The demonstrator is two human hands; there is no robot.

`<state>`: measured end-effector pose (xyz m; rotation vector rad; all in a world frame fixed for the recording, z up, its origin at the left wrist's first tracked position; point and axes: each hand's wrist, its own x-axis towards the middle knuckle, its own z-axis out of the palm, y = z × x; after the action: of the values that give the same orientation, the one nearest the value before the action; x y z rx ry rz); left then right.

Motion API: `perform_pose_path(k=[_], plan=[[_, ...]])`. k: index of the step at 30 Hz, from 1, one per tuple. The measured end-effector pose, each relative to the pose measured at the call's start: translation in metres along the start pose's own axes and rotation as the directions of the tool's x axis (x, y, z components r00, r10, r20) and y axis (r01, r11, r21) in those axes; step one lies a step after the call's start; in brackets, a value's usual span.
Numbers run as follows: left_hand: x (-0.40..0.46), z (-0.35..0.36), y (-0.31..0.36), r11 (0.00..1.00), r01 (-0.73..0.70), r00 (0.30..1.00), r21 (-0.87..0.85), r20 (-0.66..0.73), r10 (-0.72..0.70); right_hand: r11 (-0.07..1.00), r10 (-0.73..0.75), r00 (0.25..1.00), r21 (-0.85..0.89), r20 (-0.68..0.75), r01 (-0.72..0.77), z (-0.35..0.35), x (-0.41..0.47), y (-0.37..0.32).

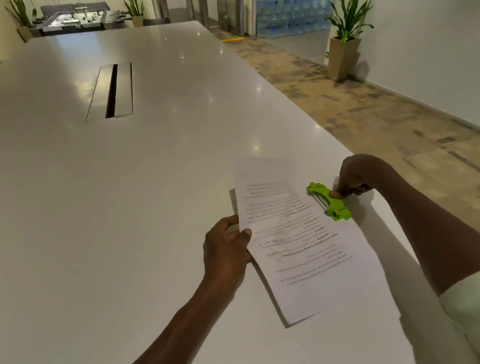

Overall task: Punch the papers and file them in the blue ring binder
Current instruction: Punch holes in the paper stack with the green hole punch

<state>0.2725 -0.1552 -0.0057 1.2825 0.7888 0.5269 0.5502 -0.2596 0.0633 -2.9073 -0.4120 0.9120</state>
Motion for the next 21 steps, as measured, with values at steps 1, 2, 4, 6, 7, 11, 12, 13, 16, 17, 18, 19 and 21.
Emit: perform_pose_path(k=[1, 2, 4, 6, 7, 11, 12, 13, 16, 17, 18, 19, 21], plan=[[0.002, 0.000, 0.000, 1.000, -0.001, 1.000, -0.007, 0.003, 0.001, 0.999, -0.039, 0.999, 0.028, -0.010, 0.039, -0.002, -0.003, -0.001], [0.002, 0.000, 0.000, 1.000, 0.002, 1.000, -0.009, 0.005, -0.002, 0.993, -0.099, 0.995, 0.056, -0.013, 0.100, -0.003, -0.004, 0.000], [0.004, 0.001, -0.001, 1.000, 0.001, 1.000, -0.005, 0.000, -0.001, 0.967, -0.193, 0.981, 0.167, -0.021, 0.193, -0.006, -0.010, 0.000], [0.004, 0.002, 0.000, 1.000, 0.001, 1.000, 0.001, -0.009, -0.001, 0.944, -0.236, 0.972, 0.231, -0.018, 0.233, -0.009, -0.020, -0.001], [0.004, 0.001, 0.000, 1.000, 0.004, 1.000, 0.007, -0.014, -0.003, 0.942, -0.233, 0.972, 0.244, -0.020, 0.231, -0.009, -0.023, -0.001], [0.004, 0.001, 0.000, 0.999, 0.034, 0.999, -0.023, -0.021, -0.035, 0.946, -0.200, 0.978, 0.249, -0.062, 0.210, -0.005, -0.030, -0.003], [0.003, 0.000, 0.001, 0.999, 0.041, 0.999, -0.026, -0.028, -0.042, 0.946, -0.198, 0.978, 0.249, -0.068, 0.209, -0.004, -0.032, -0.003], [0.003, -0.002, 0.002, 0.999, 0.043, 0.998, -0.029, -0.037, -0.044, 0.943, -0.197, 0.978, 0.260, -0.073, 0.209, -0.003, -0.033, -0.003], [0.002, -0.013, 0.004, 0.998, 0.042, 0.997, -0.041, -0.063, -0.045, 0.923, -0.192, 0.977, 0.322, -0.090, 0.211, -0.001, -0.034, -0.002], [0.001, -0.019, 0.005, 0.998, 0.044, 0.996, -0.039, -0.075, -0.047, 0.916, -0.192, 0.976, 0.340, -0.098, 0.214, 0.000, -0.034, -0.001], [0.000, -0.025, 0.006, 0.998, 0.048, 0.995, -0.038, -0.089, -0.051, 0.910, -0.193, 0.975, 0.352, -0.108, 0.219, 0.000, -0.036, 0.000], [-0.002, -0.031, 0.008, 0.998, 0.050, 0.993, -0.042, -0.103, -0.054, 0.904, -0.201, 0.973, 0.360, -0.115, 0.229, 0.001, -0.037, 0.000], [-0.006, -0.044, 0.013, 0.997, 0.052, 0.991, -0.058, -0.122, -0.059, 0.887, -0.228, 0.966, 0.384, -0.122, 0.258, 0.002, -0.038, 0.003]])
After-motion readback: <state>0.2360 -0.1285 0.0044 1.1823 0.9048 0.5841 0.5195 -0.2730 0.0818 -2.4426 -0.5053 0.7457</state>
